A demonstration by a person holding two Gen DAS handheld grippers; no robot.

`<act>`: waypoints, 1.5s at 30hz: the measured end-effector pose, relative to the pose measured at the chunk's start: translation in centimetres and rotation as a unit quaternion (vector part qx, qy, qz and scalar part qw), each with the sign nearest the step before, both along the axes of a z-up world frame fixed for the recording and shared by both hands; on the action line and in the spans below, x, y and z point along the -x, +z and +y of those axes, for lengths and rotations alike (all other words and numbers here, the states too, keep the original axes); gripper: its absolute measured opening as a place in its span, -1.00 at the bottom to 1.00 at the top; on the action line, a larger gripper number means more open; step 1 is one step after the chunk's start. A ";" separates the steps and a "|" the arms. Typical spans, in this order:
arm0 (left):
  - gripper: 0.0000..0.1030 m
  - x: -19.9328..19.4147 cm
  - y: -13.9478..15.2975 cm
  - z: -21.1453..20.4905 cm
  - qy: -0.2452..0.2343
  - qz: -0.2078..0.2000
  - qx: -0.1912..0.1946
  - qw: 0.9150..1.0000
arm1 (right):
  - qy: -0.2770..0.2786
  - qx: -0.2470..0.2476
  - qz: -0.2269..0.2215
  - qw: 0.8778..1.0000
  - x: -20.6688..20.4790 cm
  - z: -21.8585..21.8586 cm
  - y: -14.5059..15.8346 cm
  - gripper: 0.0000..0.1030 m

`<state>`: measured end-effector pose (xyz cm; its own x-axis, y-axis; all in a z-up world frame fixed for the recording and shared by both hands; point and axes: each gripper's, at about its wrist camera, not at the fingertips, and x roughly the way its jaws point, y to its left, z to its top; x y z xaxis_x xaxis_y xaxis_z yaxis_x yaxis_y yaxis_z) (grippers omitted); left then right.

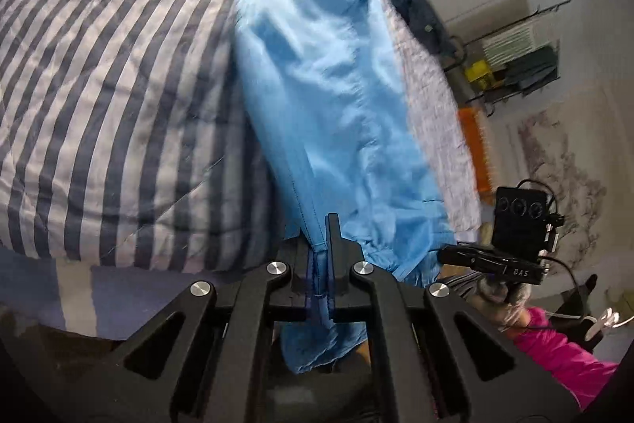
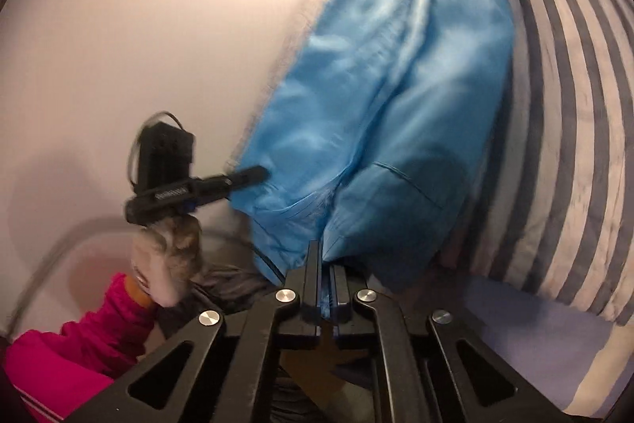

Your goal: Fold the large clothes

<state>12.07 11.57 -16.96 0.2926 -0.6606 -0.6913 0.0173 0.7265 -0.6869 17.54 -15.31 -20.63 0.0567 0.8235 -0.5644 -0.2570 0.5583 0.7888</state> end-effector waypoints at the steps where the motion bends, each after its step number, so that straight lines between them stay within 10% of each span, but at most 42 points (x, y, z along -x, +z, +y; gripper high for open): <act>1: -0.96 -0.3 0.5 0.2 0.007 -0.003 0.013 1.000 | -0.005 -0.012 -0.003 1.000 -0.4 -0.1 0.7 -1.00; 15: -0.97 -9.0 4.2 0.1 0.033 -0.026 0.025 0.999 | -0.073 -0.034 -0.046 0.996 -9.1 -1.9 6.2 -1.00; 32: -0.96 -22.7 0.1 -0.3 0.115 -0.003 -0.024 0.993 | -0.176 0.057 -0.063 0.981 -23.6 -4.1 4.5 -1.00; 37: -0.14 -24.2 0.0 0.8 0.134 0.007 -0.012 0.991 | -0.200 0.089 -0.051 0.974 -26.2 -5.6 3.5 -0.11; 45: -0.03 -23.2 1.3 1.7 0.121 -0.044 -0.070 0.989 | -0.177 0.093 -0.067 0.977 -24.7 -8.5 4.2 -0.11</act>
